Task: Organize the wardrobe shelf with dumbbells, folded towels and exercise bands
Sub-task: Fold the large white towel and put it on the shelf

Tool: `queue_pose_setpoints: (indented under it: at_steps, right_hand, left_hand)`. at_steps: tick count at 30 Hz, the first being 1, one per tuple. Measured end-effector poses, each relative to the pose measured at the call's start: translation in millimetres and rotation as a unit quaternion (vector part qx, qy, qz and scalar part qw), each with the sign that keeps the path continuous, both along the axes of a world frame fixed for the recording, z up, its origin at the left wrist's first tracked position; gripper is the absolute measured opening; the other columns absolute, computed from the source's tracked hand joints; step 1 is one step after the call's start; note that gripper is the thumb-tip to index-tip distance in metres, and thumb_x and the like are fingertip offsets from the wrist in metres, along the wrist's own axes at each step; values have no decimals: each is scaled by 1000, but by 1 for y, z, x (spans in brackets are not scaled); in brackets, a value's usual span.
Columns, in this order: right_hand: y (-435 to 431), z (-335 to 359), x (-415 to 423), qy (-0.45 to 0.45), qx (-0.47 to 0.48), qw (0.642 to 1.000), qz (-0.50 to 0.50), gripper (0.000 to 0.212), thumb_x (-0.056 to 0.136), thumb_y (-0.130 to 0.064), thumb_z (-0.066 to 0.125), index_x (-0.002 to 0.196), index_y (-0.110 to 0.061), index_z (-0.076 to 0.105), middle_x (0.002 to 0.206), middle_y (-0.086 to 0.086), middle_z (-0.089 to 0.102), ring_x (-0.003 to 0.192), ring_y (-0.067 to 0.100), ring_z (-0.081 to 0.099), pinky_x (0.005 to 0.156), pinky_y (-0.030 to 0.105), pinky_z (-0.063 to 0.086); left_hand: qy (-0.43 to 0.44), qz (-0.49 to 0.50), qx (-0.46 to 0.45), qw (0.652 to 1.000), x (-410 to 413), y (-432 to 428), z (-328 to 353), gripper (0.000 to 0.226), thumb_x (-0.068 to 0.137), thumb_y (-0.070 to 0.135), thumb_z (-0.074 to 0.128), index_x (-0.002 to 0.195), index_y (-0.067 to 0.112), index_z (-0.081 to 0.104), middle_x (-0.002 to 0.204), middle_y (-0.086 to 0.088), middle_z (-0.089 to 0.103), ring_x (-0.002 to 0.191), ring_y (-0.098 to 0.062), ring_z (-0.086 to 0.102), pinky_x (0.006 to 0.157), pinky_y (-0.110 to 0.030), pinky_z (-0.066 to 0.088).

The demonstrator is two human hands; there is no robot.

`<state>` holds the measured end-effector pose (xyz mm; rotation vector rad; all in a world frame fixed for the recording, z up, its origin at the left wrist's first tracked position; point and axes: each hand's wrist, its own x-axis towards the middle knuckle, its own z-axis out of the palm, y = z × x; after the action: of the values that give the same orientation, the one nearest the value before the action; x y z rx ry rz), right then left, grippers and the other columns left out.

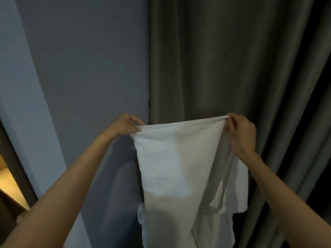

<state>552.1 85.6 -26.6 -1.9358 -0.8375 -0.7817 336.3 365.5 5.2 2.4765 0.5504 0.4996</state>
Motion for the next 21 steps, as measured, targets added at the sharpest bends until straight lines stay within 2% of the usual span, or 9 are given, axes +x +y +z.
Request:
queue_pose_setpoints:
  at_steps: [2,4,5,6,9,12,14,17,21]
  right_hand:
    - [2,-5,-4,-15,-28,999,-3,24,98,-17,47,110,-17,68,105,10,67,92,29,63,79,36,50]
    - [5,-9,-8,-33,-49,998,-9,24,98,-20,49,111,-22,68,101,8,68,88,27,63,70,29,43]
    - [7,-10,-10,-37,-63,997,-9,25,97,-20,49,113,-24,68,100,8,68,86,27,63,69,28,41]
    - [9,-9,-12,-39,-77,996,-3,26,97,-20,50,115,-24,68,100,8,68,86,26,63,69,29,43]
    - [18,-4,-22,-46,-110,992,36,26,97,-20,52,117,-22,67,101,7,69,91,25,63,77,40,53]
    - [26,-2,-34,-71,-136,986,71,22,96,-22,53,111,-25,70,95,2,69,91,24,57,77,39,50]
    - [26,-3,-36,-70,-132,983,110,20,96,-23,54,107,-26,71,90,0,70,86,23,57,77,38,48]
    - [20,-4,-37,-75,-114,979,152,19,96,-23,55,104,-26,71,86,1,71,81,22,61,80,38,47]
    - [18,-8,-37,-57,-66,979,186,14,93,-16,61,102,-19,71,89,4,72,79,16,65,81,29,49]
  left_hand:
    - [130,11,56,990,2,-1,-6,42,80,-3,59,115,18,68,117,-11,65,104,-20,59,86,-22,46]
    - [231,66,171,955,6,-6,-12,50,79,7,64,124,30,62,132,-6,54,123,-26,49,101,-31,41]
    - [224,74,190,953,10,-13,-15,51,81,11,67,127,32,59,135,-6,51,126,-27,46,104,-34,39]
    - [177,54,178,966,17,-23,-18,49,83,16,68,129,29,57,136,-7,52,127,-27,47,104,-35,39]
    - [6,-40,59,997,42,-78,-28,52,89,43,60,133,16,54,133,-6,58,117,-22,57,97,-26,42]
    - [-71,-45,68,994,64,-119,-36,55,82,61,58,119,20,62,115,-3,68,104,-23,63,87,-28,49]
    - [-93,-10,117,989,71,-125,-35,47,83,55,60,109,17,67,105,-6,70,98,-26,64,82,-33,50]
    - [-112,5,165,980,75,-129,-33,31,88,41,57,97,15,70,96,-8,68,91,-29,63,70,-30,43]
    - [-158,10,220,963,78,-143,-33,27,91,35,49,96,17,68,95,-8,70,89,-32,64,70,-34,46]
